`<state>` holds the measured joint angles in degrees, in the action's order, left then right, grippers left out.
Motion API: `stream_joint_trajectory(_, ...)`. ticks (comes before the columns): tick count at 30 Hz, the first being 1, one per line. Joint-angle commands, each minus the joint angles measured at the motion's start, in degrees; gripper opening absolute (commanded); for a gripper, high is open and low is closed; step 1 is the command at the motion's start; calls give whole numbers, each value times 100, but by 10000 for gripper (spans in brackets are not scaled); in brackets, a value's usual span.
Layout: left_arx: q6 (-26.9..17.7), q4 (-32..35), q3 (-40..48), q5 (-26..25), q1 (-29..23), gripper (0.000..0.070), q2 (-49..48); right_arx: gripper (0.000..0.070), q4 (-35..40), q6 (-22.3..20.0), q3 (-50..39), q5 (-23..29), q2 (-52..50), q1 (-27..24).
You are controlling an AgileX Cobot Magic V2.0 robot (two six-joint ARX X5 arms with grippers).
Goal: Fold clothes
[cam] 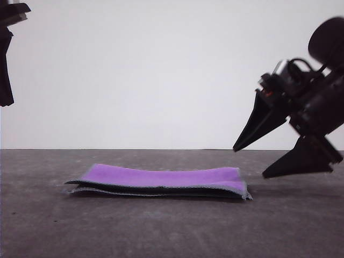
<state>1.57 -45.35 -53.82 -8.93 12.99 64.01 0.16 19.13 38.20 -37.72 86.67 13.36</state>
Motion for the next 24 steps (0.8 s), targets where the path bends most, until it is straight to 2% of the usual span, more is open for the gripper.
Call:
stream_joint_trajectory(1, 47, 38, -57, -9, 15, 4, 33, 463, 116, 193, 39, -42, 244, 25)
stream_joint_trajectory(4, 46, 39, -57, -9, 15, 4, 33, 463, 285, 239, 39, -146, 514, 29)
stream_joint_trajectory(12, 45, 58, -57, -9, 15, 4, 33, 463, 1006, 716, 50, -491, 976, 67)
stream_joint_trajectory(19, 45, 145, -57, -9, 15, 4, 33, 454, 1428, 993, 65, -619, 1106, 334)
stream_joint_trajectory(21, 45, 150, -57, -9, 15, 4, 33, 403, 1447, 1006, 94, -620, 1104, 382)
stream_joint_trajectory(24, 45, 148, -57, -9, 15, 4, 33, 169, 1447, 1006, 129, -618, 1104, 399)
